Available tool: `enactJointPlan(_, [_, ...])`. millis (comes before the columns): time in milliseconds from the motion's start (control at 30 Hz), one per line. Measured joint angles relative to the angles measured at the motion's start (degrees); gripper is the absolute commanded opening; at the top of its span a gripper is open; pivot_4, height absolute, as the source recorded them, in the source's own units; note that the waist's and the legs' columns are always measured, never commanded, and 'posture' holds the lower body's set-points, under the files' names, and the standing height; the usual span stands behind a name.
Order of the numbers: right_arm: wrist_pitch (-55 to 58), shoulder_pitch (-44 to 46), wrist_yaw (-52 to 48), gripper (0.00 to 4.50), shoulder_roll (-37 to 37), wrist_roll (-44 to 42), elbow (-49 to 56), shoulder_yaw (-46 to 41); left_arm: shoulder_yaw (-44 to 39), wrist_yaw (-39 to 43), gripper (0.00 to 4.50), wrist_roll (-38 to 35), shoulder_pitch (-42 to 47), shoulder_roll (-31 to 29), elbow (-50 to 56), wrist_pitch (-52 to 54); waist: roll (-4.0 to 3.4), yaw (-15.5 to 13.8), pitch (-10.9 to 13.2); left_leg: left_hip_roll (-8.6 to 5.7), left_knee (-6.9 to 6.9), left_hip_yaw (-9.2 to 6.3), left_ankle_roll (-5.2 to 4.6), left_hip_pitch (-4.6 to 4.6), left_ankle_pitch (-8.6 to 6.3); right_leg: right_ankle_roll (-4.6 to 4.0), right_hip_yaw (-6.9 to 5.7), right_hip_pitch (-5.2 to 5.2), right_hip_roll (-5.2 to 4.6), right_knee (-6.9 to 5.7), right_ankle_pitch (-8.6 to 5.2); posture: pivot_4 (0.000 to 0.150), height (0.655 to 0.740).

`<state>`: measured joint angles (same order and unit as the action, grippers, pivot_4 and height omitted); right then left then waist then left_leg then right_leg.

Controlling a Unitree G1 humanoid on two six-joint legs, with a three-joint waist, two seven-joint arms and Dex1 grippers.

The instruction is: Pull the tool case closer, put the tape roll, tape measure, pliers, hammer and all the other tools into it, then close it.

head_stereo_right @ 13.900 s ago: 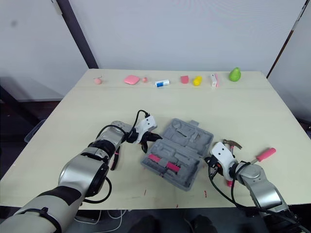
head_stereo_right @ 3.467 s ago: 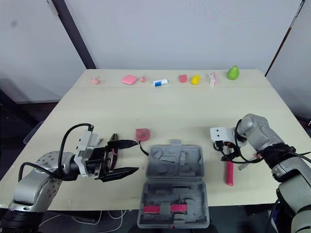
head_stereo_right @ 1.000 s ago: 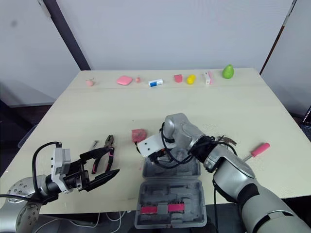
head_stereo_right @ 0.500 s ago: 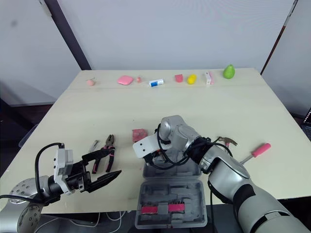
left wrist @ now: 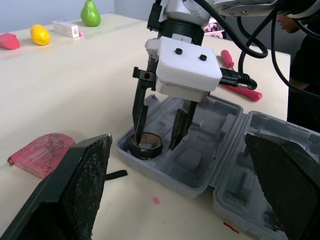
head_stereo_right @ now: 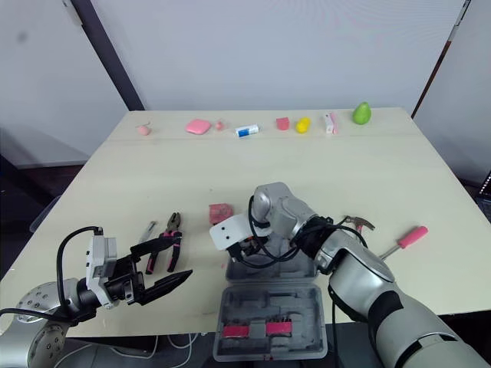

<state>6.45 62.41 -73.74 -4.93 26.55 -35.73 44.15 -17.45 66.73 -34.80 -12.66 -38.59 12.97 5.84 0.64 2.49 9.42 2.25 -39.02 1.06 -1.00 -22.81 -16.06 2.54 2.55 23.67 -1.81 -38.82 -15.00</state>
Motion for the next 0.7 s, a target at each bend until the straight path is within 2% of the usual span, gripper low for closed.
enactJointPlan(333, [2.92,0.76,-0.49,2.18,-1.56,-0.56,4.76,-2.27,0.01,1.18,4.5,0.83,0.19,0.0,-0.81,-0.25,0.0,-0.03,0.01,0.0,0.0,0.0,0.0,0.0,0.0,0.0,0.0,0.0,-0.01,0.01,0.0,0.15,0.74])
enactJointPlan(700, [5.98,-2.44,0.26,2.18,-3.98,-2.69,8.31,-4.28,0.06,3.34,4.5,1.09,0.01,0.04,-3.63,-1.47,0.01,-0.02,0.01,0.0,0.02,0.0,0.0,0.0,0.0,0.0,-0.01,0.0,-0.02,0.02,0.0,0.15,0.74])
